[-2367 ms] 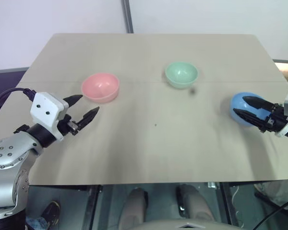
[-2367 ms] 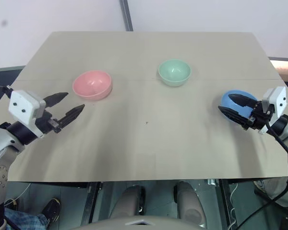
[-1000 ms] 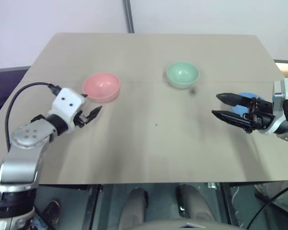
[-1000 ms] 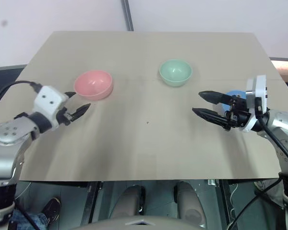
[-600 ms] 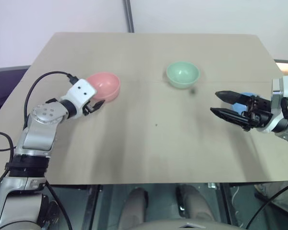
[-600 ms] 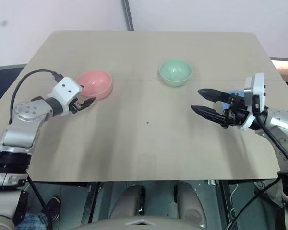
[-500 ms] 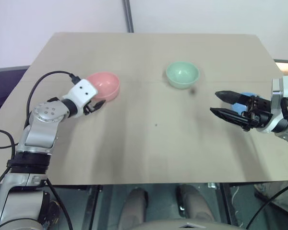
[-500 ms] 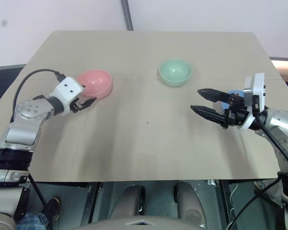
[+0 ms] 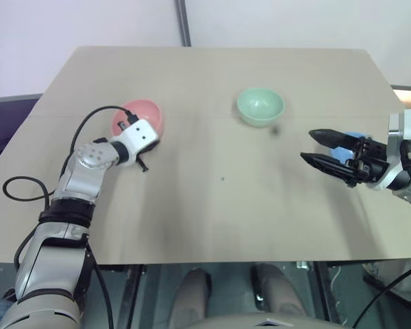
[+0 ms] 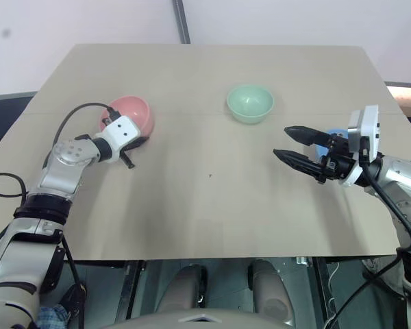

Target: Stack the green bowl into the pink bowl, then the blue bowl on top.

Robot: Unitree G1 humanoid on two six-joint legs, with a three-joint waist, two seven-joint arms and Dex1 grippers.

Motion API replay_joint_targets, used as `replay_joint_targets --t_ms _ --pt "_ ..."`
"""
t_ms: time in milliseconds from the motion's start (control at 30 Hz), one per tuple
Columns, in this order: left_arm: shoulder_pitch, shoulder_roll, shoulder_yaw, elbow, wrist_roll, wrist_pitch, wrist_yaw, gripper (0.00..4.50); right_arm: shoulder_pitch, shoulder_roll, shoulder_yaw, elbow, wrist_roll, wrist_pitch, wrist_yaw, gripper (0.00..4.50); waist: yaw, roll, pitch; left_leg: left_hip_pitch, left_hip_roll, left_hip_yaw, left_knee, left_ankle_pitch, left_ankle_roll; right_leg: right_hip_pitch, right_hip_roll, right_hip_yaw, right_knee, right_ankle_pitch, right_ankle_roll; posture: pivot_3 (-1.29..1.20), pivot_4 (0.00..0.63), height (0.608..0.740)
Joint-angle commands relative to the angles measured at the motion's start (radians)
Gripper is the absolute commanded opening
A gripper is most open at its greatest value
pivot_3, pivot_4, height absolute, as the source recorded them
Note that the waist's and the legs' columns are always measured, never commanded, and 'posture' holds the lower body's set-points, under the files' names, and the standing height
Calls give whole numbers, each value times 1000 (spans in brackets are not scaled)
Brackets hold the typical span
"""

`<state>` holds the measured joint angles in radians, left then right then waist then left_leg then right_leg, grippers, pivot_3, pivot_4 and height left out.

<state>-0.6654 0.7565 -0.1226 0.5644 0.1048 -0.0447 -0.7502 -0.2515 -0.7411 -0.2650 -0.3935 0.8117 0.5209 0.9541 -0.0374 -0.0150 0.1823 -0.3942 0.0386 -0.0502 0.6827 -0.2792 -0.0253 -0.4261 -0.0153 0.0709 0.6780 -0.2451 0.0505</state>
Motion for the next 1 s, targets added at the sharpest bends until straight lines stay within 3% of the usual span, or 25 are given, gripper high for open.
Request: replay_joint_targets --t_ms 33,300,567,767,967,1000 --pt "-1 13 3 -4 8 -34 -24 38 -3 -6 -30 -23 9 -19 0 3020 0 0 0 0 0 0 0 0 0 0 0 0 0 0 0 0 150 740" --pt "40 -33 -9 -229 -79 -71 -162 38 2 -3 -24 -7 -5 -31 8 3020 7 0 0 -1 0 0 0 0 0 0 0 0 0 0 0 0 150 740" --pt "55 -79 -150 -458 -85 -133 -353 38 -35 9 9 22 -23 -48 25 3020 2 0 0 0 0 0 1 0 0 0 0 0 0 0 0 0 150 740" --pt "37 -62 -262 -472 -31 -251 -475 38 -33 9 10 29 -28 -51 31 3020 0 0 0 0 0 0 1 0 0 0 0 0 0 0 0 0 150 740" --pt "-23 -82 -291 -351 28 -415 -468 38 -29 24 2 21 -42 -64 9 3020 2 0 0 0 0 0 1 0 0 0 0 0 0 0 0 0 150 740" --pt "-27 -88 -292 -346 18 -415 -480 422 -24 26 2 18 -42 -65 7 3020 2 0 0 0 0 0 1 0 0 0 0 0 0 0 0 0 150 740"
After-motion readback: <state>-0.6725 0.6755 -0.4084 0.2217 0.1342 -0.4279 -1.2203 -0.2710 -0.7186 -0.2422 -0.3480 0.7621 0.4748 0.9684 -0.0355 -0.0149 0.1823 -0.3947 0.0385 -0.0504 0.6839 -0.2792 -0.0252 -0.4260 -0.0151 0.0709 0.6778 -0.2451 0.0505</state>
